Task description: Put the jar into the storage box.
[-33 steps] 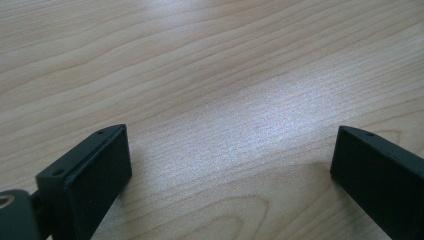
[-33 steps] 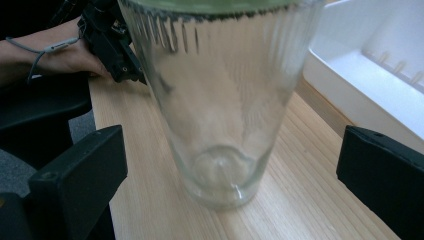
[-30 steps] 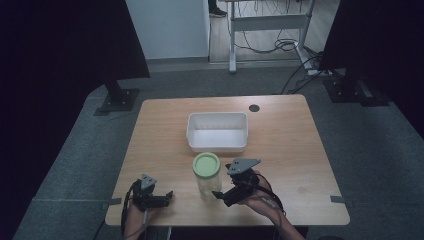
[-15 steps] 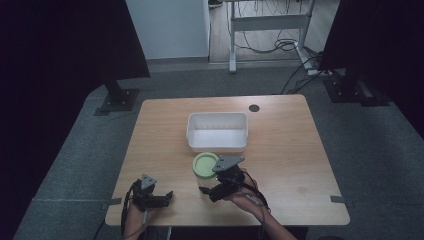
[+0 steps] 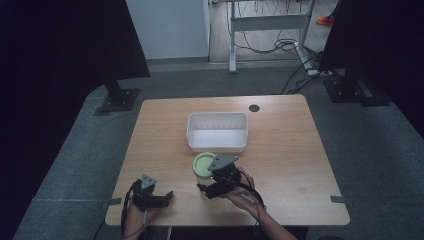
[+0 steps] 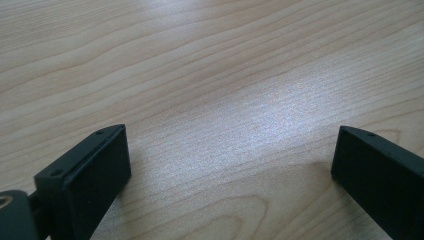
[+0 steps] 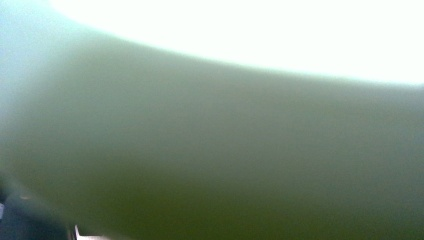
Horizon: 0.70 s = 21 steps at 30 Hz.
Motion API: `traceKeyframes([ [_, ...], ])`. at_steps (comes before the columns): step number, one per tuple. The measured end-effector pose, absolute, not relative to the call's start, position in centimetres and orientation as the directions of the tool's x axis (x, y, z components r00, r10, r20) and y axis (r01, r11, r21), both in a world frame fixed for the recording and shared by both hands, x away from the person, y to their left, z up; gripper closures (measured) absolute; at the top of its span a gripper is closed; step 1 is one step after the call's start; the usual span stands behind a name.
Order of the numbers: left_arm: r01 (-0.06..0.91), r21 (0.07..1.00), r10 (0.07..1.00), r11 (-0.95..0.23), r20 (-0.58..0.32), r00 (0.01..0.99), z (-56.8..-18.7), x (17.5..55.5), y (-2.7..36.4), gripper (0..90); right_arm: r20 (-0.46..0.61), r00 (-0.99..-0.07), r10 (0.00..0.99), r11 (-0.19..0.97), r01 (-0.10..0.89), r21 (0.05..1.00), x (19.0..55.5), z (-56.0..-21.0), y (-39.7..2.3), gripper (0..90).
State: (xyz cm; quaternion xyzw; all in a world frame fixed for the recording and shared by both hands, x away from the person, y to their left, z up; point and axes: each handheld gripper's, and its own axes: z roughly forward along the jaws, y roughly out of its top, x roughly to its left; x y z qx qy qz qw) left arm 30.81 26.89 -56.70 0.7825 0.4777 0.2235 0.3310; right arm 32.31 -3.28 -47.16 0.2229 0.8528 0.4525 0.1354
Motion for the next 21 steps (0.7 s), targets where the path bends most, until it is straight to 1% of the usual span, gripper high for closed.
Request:
traceKeyframes([
  [10,0.599,0.732,0.895,-0.325,0.034,0.444,-56.7,30.8,26.9,2.2,-0.028,-0.850,0.525,0.471,0.264,0.842,32.6,-46.1,-3.9,10.4],
  [21,0.599,0.733,0.896,-0.322,0.032,0.443,-56.7,30.8,26.9,2.2,-0.030,-0.843,0.538,0.462,0.264,0.847,33.9,-44.9,-4.1,10.5],
])
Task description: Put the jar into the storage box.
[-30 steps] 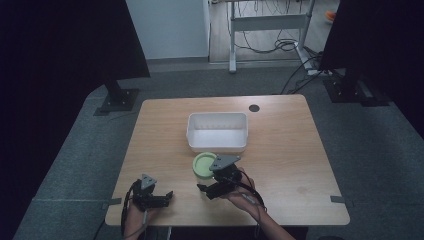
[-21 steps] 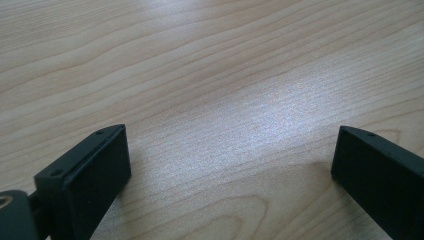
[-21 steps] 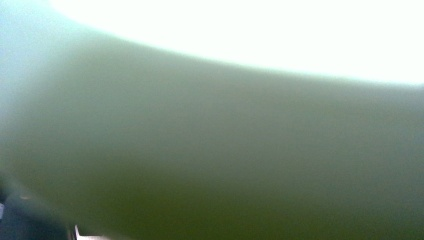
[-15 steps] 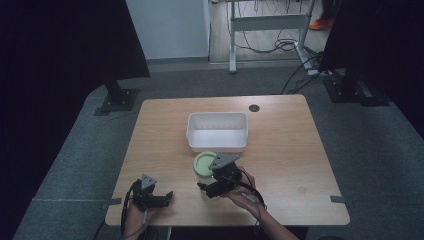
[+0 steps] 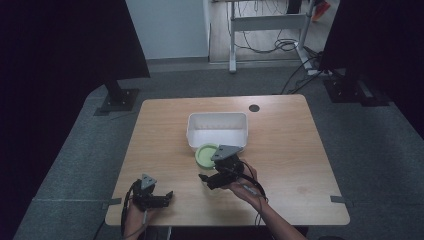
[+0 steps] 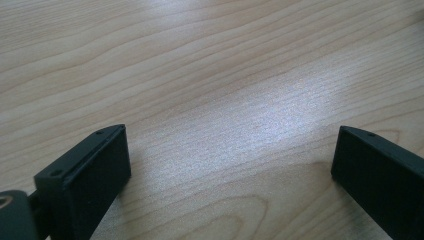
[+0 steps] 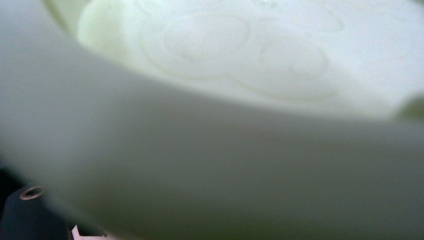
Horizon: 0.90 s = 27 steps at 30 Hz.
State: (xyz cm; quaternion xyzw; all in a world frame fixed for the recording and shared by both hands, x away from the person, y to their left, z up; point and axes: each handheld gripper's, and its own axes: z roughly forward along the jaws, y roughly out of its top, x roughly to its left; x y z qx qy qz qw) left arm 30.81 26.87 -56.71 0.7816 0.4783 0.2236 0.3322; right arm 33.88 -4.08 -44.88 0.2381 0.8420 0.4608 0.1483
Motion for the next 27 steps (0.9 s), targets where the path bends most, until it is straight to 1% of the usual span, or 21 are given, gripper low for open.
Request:
traceKeyframes([
  [27,0.599,0.732,0.896,-0.324,0.033,0.444,-56.7,30.8,26.9,2.1,-0.030,-0.817,0.575,0.434,0.274,0.858,37.9,-41.6,-4.4,10.5],
])
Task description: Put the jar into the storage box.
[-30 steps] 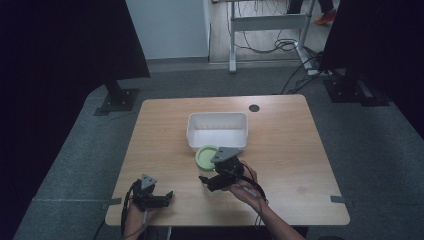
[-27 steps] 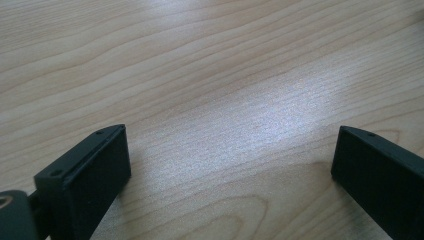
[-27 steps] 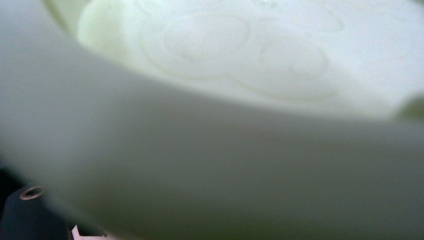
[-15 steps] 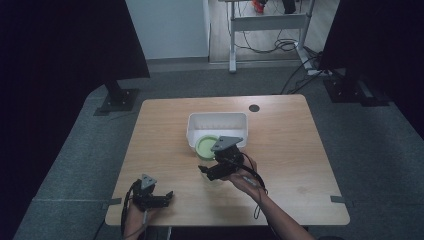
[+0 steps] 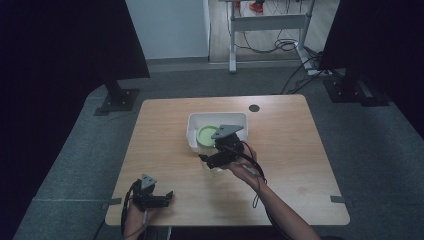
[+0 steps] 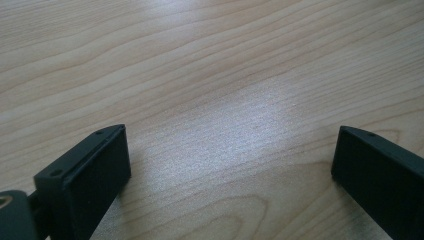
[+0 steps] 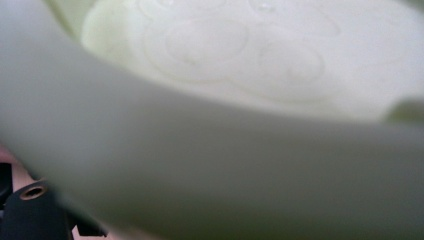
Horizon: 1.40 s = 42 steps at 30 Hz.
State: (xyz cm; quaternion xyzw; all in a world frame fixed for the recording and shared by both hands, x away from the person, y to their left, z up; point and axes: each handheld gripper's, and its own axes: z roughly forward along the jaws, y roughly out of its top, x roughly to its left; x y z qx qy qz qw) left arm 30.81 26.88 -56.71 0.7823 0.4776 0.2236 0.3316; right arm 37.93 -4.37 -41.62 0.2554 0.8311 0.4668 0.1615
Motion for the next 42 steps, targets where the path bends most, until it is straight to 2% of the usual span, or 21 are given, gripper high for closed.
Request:
traceKeyframes([
  [42,0.600,0.731,0.895,-0.325,0.032,0.445,-56.7,30.8,26.9,1.9,-0.045,-0.757,0.651,0.388,0.281,0.878,44.7,-38.6,-3.9,10.5],
])
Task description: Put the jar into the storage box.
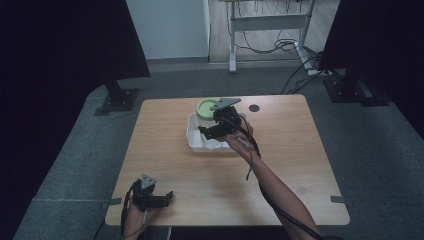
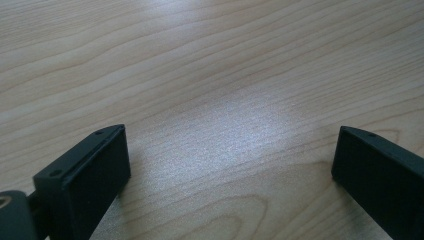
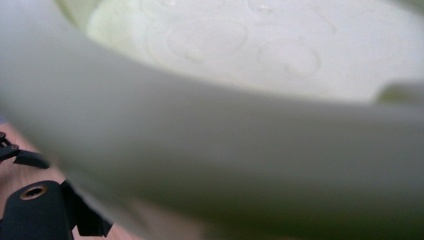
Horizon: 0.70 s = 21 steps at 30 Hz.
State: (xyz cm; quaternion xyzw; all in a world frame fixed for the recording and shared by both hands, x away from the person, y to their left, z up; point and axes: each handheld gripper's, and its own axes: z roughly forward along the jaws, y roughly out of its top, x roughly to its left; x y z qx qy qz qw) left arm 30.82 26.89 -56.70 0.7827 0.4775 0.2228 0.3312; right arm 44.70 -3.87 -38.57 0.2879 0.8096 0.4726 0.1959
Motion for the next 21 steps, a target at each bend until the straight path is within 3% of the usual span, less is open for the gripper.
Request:
traceKeyframes([
  [21,0.599,0.732,0.894,-0.325,0.032,0.447,-56.7,30.8,26.9,1.8,-0.029,-0.717,0.697,0.354,0.309,0.883,48.9,-39.6,-2.7,10.5],
])
